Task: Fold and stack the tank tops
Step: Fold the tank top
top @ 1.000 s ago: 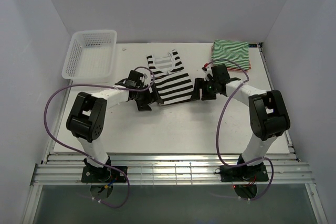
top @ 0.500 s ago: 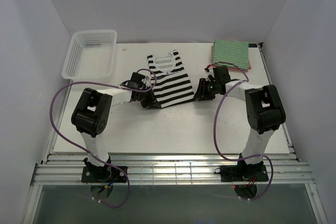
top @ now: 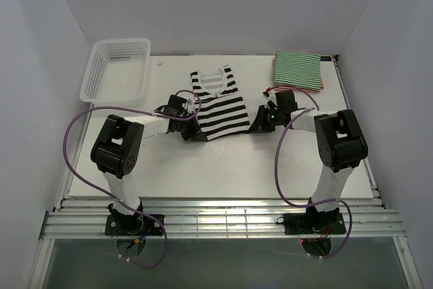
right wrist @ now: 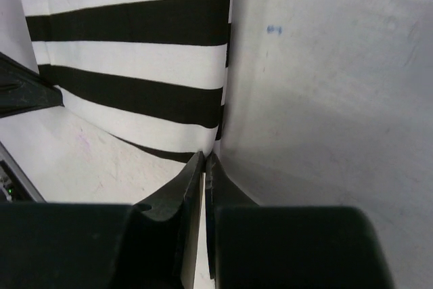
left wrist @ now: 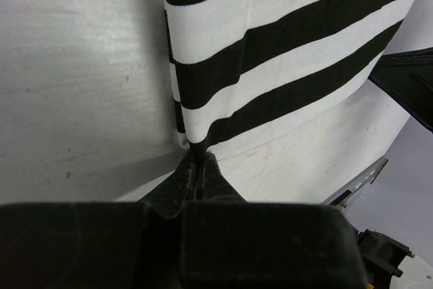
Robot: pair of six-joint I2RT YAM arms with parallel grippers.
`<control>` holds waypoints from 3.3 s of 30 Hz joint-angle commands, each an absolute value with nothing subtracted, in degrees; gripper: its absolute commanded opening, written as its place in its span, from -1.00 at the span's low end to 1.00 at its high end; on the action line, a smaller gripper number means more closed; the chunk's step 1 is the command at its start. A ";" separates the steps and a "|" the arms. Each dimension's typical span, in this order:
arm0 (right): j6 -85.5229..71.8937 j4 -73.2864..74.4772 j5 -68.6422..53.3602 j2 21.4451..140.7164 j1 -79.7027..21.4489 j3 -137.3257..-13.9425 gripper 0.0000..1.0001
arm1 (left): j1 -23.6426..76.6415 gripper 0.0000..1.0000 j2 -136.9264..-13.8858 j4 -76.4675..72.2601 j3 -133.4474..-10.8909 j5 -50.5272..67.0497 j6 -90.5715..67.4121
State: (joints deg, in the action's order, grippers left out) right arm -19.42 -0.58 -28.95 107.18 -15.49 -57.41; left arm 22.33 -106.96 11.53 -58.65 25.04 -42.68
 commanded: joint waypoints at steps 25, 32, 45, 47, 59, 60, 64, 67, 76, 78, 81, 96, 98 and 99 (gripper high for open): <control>-17.67 19.95 -26.19 60.11 -15.56 -50.07 -0.85 | 29.53 -1.00 -67.67 27.50 -53.08 23.12 -50.63; -17.23 16.35 -27.33 70.74 -15.47 -59.04 -0.85 | 24.71 -1.00 -74.70 27.77 -57.83 21.26 -49.92; -16.70 11.08 -30.67 90.96 -15.12 -69.96 -0.85 | 17.58 -1.00 -86.65 27.42 -63.10 24.87 -47.20; -16.17 10.29 -31.54 94.21 -15.20 -72.06 -0.85 | 16.88 -1.00 -89.80 27.42 -64.86 25.05 -46.76; -16.52 1.87 -32.87 111.79 -15.12 -79.63 -0.85 | 12.13 -1.00 -104.76 25.05 -71.89 26.45 -45.18; -17.05 1.06 -32.87 113.28 -15.12 -79.80 -0.85 | 12.13 -0.88 -105.90 24.70 -73.29 26.54 -45.00; -16.88 1.05 -32.43 116.80 -15.12 -82.00 -0.78 | 11.87 -0.55 -110.55 24.52 -76.37 25.23 -44.74; -16.00 1.93 -32.43 116.99 -15.12 -82.71 -0.47 | 11.78 0.12 -111.09 24.61 -77.60 24.70 -44.21; -12.83 6.94 -34.45 104.87 -16.08 -76.23 0.80 | 12.30 0.89 -103.37 25.75 -75.07 23.56 -44.03; -12.57 6.77 -35.85 100.14 -16.52 -73.31 0.80 | 13.53 0.96 -100.04 25.66 -73.92 23.03 -44.64; -12.13 6.42 -39.54 94.95 -17.75 -68.04 0.80 | 17.22 0.96 -97.65 24.87 -74.88 22.06 -44.65; -16.18 -5.19 -44.39 100.71 -21.45 -54.67 0.80 | 20.04 0.96 -111.60 19.86 -77.07 20.83 -46.76; -15.56 -4.31 -43.34 103.69 -21.36 -55.19 0.80 | 19.86 0.96 -113.81 21.00 -79.17 19.96 -45.62; -15.30 -4.22 -43.24 104.49 -21.36 -55.28 0.80 | 19.86 0.96 -115.82 22.14 -79.89 20.21 -45.09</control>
